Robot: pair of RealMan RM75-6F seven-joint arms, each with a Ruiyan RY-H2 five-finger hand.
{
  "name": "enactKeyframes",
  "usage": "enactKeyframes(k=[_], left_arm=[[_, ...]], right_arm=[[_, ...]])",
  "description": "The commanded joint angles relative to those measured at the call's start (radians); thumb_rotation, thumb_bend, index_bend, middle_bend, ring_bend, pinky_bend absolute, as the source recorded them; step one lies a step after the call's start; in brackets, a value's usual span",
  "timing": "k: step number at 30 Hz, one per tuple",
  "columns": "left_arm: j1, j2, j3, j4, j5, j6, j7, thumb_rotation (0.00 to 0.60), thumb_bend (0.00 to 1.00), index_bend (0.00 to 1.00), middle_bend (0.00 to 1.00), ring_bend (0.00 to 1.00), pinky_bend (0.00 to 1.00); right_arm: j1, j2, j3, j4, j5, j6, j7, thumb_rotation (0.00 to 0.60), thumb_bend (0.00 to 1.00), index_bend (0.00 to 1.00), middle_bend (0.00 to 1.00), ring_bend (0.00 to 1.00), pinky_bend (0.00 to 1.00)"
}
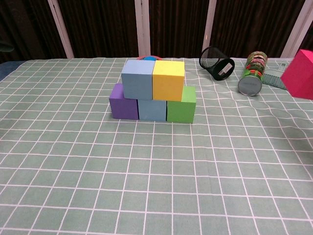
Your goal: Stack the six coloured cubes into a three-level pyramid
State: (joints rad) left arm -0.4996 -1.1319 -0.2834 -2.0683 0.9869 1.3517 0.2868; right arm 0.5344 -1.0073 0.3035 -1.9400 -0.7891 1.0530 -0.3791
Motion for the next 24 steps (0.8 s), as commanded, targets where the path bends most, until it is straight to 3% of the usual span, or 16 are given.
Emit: enactKeyframes(k=[1, 12, 24], left_arm=[[0.004, 0.027, -0.013, -0.001, -0.017, -0.011, -0.015, 0.600, 0.10, 0.00, 0.00, 0.00, 0.00], [-0.011, 0.095, -0.015, 0.013, -0.068, -0.072, 0.005, 0.600, 0.10, 0.00, 0.00, 0.00, 0.00], [-0.009, 0.161, -0.035, 0.024, -0.102, -0.126, -0.066, 0.600, 0.10, 0.00, 0.00, 0.00, 0.00]], right_arm=[[0.096, 0.018, 0.053, -0.078, 0.080, 0.028, -0.106, 0.600, 0.36, 0.00, 0.36, 0.22, 0.00], [0.416, -0.119, 0.123, -0.122, 0.390, 0.180, -0.454, 0.600, 0.36, 0.00, 0.36, 0.22, 0.00], [0.695, -0.374, 0.205, -0.049, 0.696, 0.445, -0.669, 0.600, 0.36, 0.00, 0.36, 0.22, 0.00]])
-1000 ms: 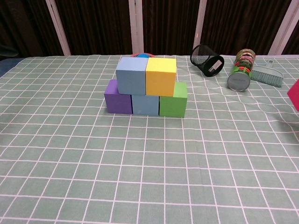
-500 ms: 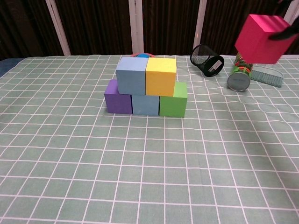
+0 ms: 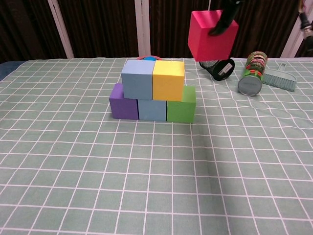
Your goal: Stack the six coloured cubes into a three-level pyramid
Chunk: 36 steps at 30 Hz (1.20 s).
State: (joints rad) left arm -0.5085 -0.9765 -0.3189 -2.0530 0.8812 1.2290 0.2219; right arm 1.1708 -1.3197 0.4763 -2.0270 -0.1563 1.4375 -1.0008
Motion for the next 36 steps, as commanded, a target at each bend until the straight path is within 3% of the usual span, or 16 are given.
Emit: enactKeyframes(k=[1, 7, 19, 36], left_arm=[[-0.001, 0.005, 0.002, 0.014, 0.007, -0.002, 0.001, 0.600, 0.10, 0.00, 0.00, 0.00, 0.00], [-0.004, 0.002, 0.004, 0.027, -0.001, -0.008, -0.010, 0.600, 0.10, 0.00, 0.00, 0.00, 0.00], [-0.008, 0.001, 0.007, 0.029, -0.001, -0.004, -0.013, 0.600, 0.10, 0.00, 0.00, 0.00, 0.00], [-0.011, 0.004, 0.006, 0.032, -0.011, -0.006, -0.030, 0.600, 0.10, 0.00, 0.00, 0.00, 0.00]], right_arm=[[0.078, -0.085, 0.047, 0.055, 0.088, 0.084, -0.055, 0.600, 0.36, 0.00, 0.36, 0.22, 0.00], [0.143, -0.186, 0.135, 0.136, 0.186, 0.179, -0.038, 0.600, 0.36, 0.00, 0.37, 0.22, 0.00], [0.173, -0.245, 0.230, 0.213, 0.228, 0.217, -0.007, 0.600, 0.36, 0.00, 0.37, 0.22, 0.00], [0.204, -0.325, 0.246, 0.260, 0.239, 0.204, -0.007, 0.600, 0.36, 0.00, 0.38, 0.22, 0.00]])
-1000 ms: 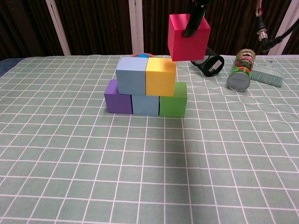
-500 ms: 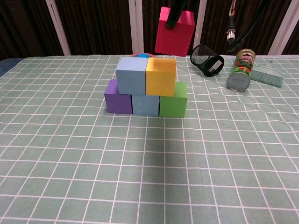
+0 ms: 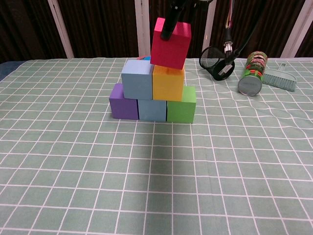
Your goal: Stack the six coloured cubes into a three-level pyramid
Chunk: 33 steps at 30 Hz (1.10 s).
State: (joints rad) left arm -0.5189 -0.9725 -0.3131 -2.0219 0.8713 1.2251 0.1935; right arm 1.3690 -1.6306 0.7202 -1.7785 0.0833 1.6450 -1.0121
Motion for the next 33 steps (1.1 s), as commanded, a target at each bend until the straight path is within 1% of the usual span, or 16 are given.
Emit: enactKeyframes(k=[1, 16, 23, 33], left_arm=[[-0.001, 0.000, 0.001, 0.001, -0.001, -0.003, -0.001, 0.600, 0.10, 0.00, 0.00, 0.00, 0.00], [-0.003, 0.005, 0.001, 0.004, -0.007, -0.008, -0.015, 0.600, 0.10, 0.00, 0.00, 0.00, 0.00], [-0.002, 0.008, 0.001, 0.002, -0.002, -0.007, -0.021, 0.600, 0.10, 0.00, 0.00, 0.00, 0.00], [-0.006, 0.005, 0.005, 0.008, -0.004, -0.015, -0.021, 0.600, 0.10, 0.00, 0.00, 0.00, 0.00]], right_arm=[[0.008, -0.018, 0.003, 0.015, 0.000, -0.004, 0.004, 0.600, 0.36, 0.00, 0.38, 0.22, 0.00], [0.056, -0.077, 0.030, 0.095, -0.007, -0.015, -0.021, 0.600, 0.36, 0.00, 0.38, 0.22, 0.00], [0.080, -0.110, 0.044, 0.153, 0.005, -0.007, -0.039, 0.600, 0.36, 0.00, 0.38, 0.22, 0.00], [0.090, -0.125, 0.052, 0.190, -0.013, -0.012, -0.060, 0.600, 0.36, 0.00, 0.38, 0.22, 0.00]])
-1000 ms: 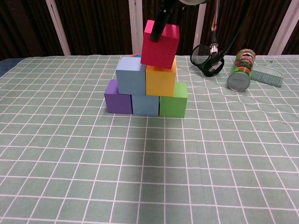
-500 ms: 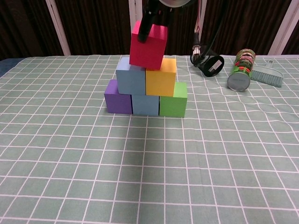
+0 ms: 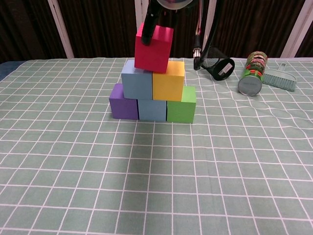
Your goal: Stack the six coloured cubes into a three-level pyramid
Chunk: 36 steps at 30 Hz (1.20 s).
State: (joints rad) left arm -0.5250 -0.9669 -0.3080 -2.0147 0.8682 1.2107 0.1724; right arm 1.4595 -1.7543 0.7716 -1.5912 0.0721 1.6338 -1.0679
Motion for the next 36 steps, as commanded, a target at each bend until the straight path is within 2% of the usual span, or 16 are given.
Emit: enactKeyframes(k=[1, 19, 36], left_arm=[[0.000, 0.000, 0.000, 0.001, -0.002, 0.000, 0.000, 0.600, 0.10, 0.00, 0.00, 0.00, 0.00], [-0.004, -0.002, 0.004, -0.002, 0.002, -0.002, 0.000, 0.600, 0.10, 0.00, 0.00, 0.00, 0.00], [-0.006, -0.001, 0.006, -0.006, -0.002, -0.006, -0.005, 0.600, 0.10, 0.00, 0.00, 0.00, 0.00]], right_arm=[[-0.001, -0.002, 0.001, 0.005, -0.003, -0.002, -0.007, 0.600, 0.36, 0.00, 0.38, 0.22, 0.00], [-0.018, 0.003, 0.009, -0.003, -0.011, -0.027, -0.038, 0.600, 0.36, 0.00, 0.38, 0.22, 0.00], [0.002, 0.003, -0.027, 0.001, -0.035, -0.019, -0.109, 0.600, 0.36, 0.00, 0.38, 0.22, 0.00]])
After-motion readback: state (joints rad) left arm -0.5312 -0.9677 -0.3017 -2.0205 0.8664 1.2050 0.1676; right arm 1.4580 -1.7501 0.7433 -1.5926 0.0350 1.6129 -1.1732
